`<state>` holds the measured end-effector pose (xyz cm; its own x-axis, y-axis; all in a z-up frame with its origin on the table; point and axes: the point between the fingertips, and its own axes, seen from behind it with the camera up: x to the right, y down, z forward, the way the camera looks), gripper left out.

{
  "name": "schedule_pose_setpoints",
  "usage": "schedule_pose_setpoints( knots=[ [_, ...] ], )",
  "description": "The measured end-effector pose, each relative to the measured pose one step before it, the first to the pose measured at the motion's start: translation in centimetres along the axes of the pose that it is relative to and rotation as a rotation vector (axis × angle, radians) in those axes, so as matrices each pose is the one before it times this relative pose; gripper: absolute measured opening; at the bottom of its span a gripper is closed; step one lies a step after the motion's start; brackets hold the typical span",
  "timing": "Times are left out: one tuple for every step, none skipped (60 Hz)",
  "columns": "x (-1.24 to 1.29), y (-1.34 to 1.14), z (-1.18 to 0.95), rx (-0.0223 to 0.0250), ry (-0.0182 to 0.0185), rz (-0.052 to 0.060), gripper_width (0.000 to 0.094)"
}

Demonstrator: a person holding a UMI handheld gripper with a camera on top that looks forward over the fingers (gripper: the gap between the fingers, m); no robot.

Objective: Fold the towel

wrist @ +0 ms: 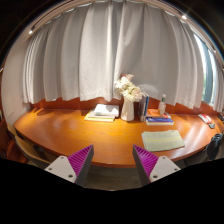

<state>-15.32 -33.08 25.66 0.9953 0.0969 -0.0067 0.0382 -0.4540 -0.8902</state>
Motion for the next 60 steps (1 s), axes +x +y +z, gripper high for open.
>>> schedule_pose_setpoints(
  knots=[
    [0.049,0.376,0.015,-0.00954,0.00071,-0.0019,0.0787],
    [0.120,0.468,0.124,-0.00827,0.00241,-0.0020,0.0787],
    [0.210,0.508,0.234,-0.00783,0.00338,-0.0019,0.0787],
    [0.359,0.667,0.360,-0.00992,0.00472,-0.0018,0.0787],
    [0.154,0.480,0.023,-0.01268,0.00505,-0.0006,0.0787],
    [0.639,1.018,0.940,-0.01449,0.00373,-0.0032,0.0787],
    [0.451,0.763,0.557,-0.01527,0.00524,-0.0034,0.0787],
    [0.432,0.719,0.521,-0.01327,0.00567,-0.0036,0.0788],
    [0.463,0.630,0.531,-0.01110,0.00694,-0.0024,0.0787],
    [0.521,0.591,0.559,-0.01033,0.00772,-0.0013,0.0786],
    [0.496,0.622,0.580,-0.01100,0.00728,0.0002,0.0786],
    [0.486,0.579,0.575,-0.01115,0.00642,0.0015,0.0787],
    [0.507,0.549,0.519,-0.01031,0.00668,0.0024,0.0788],
    [0.549,0.323,0.562,-0.01078,0.00653,0.0022,0.0785],
    [0.460,0.582,0.592,-0.00304,0.00697,0.0037,0.0782],
    [0.554,0.278,0.602,-0.00903,0.00580,0.0044,0.0780],
    [0.548,0.453,0.617,-0.00753,0.00637,0.0067,0.0777],
    [0.548,0.400,0.600,-0.00866,0.00583,0.0071,0.0775],
    [0.577,0.534,0.646,-0.00512,0.00739,0.0078,0.0776],
    [0.666,0.209,0.682,-0.00978,0.00822,0.0053,0.0775],
    [0.677,0.318,0.691,-0.00697,0.00931,0.0048,0.0776],
    [0.702,0.288,0.722,-0.00858,0.00952,0.0042,0.0775],
    [0.658,0.296,0.730,-0.00988,0.00906,0.0039,0.0773],
    [0.609,0.385,0.773,-0.00788,0.00816,0.0047,0.0774],
    [0.619,0.053,0.795,-0.01329,0.00754,0.0022,0.0773],
    [0.559,0.117,0.797,-0.00947,0.00629,0.0021,0.0774],
    [0.517,-0.008,0.780,-0.00813,0.00557,0.0019,0.0774],
    [0.528,-0.080,0.794,-0.00764,0.00512,0.0025,0.0775],
    [0.516,-0.139,0.832,-0.00559,0.00576,0.0024,0.0775],
    [0.516,-0.209,0.826,-0.00437,0.00603,0.0025,0.0774],
    [0.512,-0.240,0.847,-0.00386,0.00610,0.0031,0.0775],
    [0.490,-0.308,0.912,-0.00310,0.00487,0.0026,0.0773],
    [0.410,-0.345,0.947,-0.00319,0.00356,0.0033,0.0773],
    [0.364,-0.372,0.929,-0.00310,0.00159,0.0025,0.0769],
    [0.298,-0.431,0.920,-0.00101,0.00029,0.0010,0.0768],
    [0.233,-0.489,0.907,0.00034,0.00017,-0.0005,0.0766],
    [0.202,-0.525,0.951,0.00121,0.00012,-0.0008,0.0764],
    [0.175,-0.520,0.951,0.00122,0.00039,-0.0007,0.0764],
    [0.157,-0.467,0.948,-0.00070,-0.00070,-0.0007,0.0763],
    [0.135,-0.451,0.904,-0.00271,-0.00169,-0.0013,0.0761],
    [0.025,-0.489,0.878,-0.00226,-0.00285,-0.0027,0.0759],
    [0.026,-0.495,0.827,-0.00075,-0.00375,-0.0041,0.0760],
    [0.019,-0.551,0.814,0.00162,-0.00335,-0.0045,0.0755],
    [0.022,-0.543,0.810,0.00301,-0.00171,-0.0030,0.0746],
    [0.058,-0.518,0.812,0.00189,0.00024,-0.0022,0.0738],
    [0.046,-0.399,0.799,-0.00010,0.00114,-0.0014,0.0726],
    [-0.022,-0.358,0.756,-0.00219,-0.00025,-0.0017,0.0714],
    [-0.074,-0.338,0.705,-0.00252,-0.00226,-0.0025,0.0703],
    [-0.124,-0.325,0.692,-0.00273,-0.00325,-0.0023,0.0691],
    [-0.089,-0.295,0.610,-0.00153,-0.00359,-0.0029,0.0681],
    [-0.105,-0.295,0.564,-0.00103,-0.00226,-0.0039,0.0671],
    [-0.083,-0.256,0.515,-0.00040,-0.00203,-0.0038,0.0654],
    [-0.051,-0.184,0.514,-0.00139,0.00000,-0.0024,0.0638],
    [-0.048,-0.087,0.460,-0.00340,0.00079,-0.0003,0.0619],
    [-0.054,-0.044,0.400,-0.00362,0.00012,-0.0005,0.0600],
    [-0.082,0.000,0.364,-0.00461,-0.00109,-0.0013,0.0583],
    [-0.103,0.097,0.358,-0.00654,-0.00139,-0.0022,0.0564],
    [-0.143,0.250,0.205,-0.01389,-0.00156,-0.0055,0.0550],
    [-0.285,-0.373,-0.034,0.00574,-0.00867,0.0017,0.0524],
    [0.178,-0.175,0.165,0.01480,0.00281,0.0083,0.0490]
  ],
)
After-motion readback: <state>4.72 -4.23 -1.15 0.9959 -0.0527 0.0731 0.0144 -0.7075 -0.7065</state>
